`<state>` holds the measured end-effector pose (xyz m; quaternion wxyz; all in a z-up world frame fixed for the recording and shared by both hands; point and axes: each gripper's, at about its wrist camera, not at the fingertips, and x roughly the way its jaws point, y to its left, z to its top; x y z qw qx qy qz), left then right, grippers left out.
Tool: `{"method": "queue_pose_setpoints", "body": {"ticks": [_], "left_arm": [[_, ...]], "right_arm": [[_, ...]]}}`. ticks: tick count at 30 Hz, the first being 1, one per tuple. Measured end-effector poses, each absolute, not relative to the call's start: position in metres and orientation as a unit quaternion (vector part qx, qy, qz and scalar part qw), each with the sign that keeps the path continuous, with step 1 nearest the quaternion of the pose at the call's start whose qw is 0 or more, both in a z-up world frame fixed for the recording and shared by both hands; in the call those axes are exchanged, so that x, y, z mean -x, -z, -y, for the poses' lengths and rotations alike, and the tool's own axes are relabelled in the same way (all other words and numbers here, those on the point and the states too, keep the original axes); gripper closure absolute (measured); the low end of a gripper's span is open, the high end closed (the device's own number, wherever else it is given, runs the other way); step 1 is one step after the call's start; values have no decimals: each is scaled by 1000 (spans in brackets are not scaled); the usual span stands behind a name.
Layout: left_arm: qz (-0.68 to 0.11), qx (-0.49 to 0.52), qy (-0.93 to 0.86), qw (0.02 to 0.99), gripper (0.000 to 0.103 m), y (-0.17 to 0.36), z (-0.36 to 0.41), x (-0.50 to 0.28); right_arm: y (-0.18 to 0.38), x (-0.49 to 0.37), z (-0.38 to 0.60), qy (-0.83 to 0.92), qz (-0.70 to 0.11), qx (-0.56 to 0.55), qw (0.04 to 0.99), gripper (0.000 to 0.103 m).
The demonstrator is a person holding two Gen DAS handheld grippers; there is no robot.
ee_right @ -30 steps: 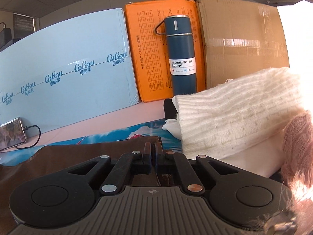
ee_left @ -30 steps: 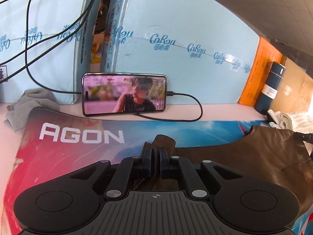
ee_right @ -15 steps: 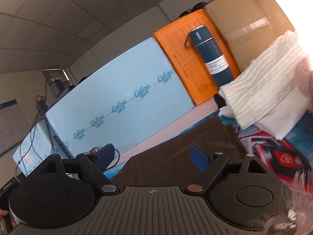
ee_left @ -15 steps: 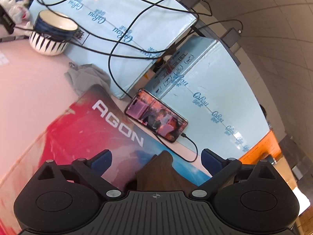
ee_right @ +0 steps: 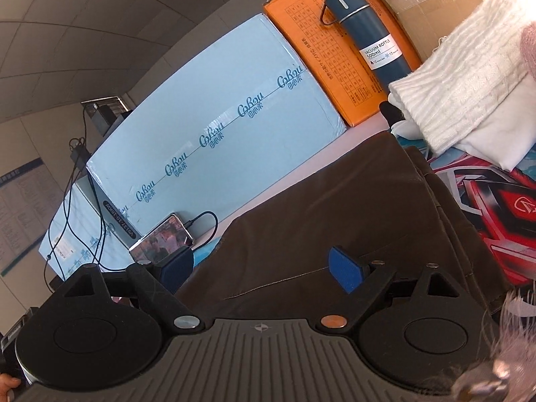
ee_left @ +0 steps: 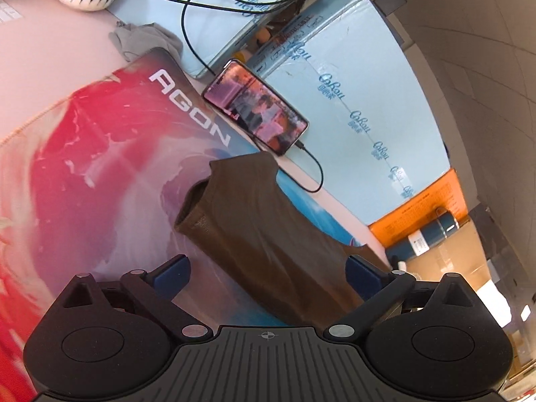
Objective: Fold clothes
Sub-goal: 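Grasp the brown jacket sleeve with the left gripper and lift it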
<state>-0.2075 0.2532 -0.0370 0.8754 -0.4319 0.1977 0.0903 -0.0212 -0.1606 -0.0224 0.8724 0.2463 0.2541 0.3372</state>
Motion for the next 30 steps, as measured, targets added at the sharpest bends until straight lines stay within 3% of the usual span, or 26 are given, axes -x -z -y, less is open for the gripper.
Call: {"method": "queue_pose_setpoints", "body": {"ticks": [6,7,8,9,10,14,20,24,30], "left_arm": [[-168,419,-107,886,3,39,-247,165],[-163,408,-112,891,12,40,-244,160],[-178,407,-118,888,52,44,-244,154],[-194,407,-124,884,75,48,-244,148],[-193,412,-124,882,91,54,-246,148],[-177,387,-113,898,97,46,-247,161],[-160,235,-216,934,98,19,-246,173],[-127,207,-202,949,98,-7,-236,171],[-52,149,-124,980,98,-53,-179,153]], "right_arm": [[23,20,162,-339,-256,-247,871,15],[23,20,162,-340,-256,-248,870,15],[23,19,162,-340,-256,-249,870,15],[23,19,162,-341,-256,-249,870,14],[23,19,163,-342,-255,-250,869,14],[24,21,169,-356,-246,-272,860,14],[30,14,188,-446,-253,-369,775,14],[33,6,176,-452,-306,-355,759,13],[33,10,172,-448,-304,-343,767,12]]}}
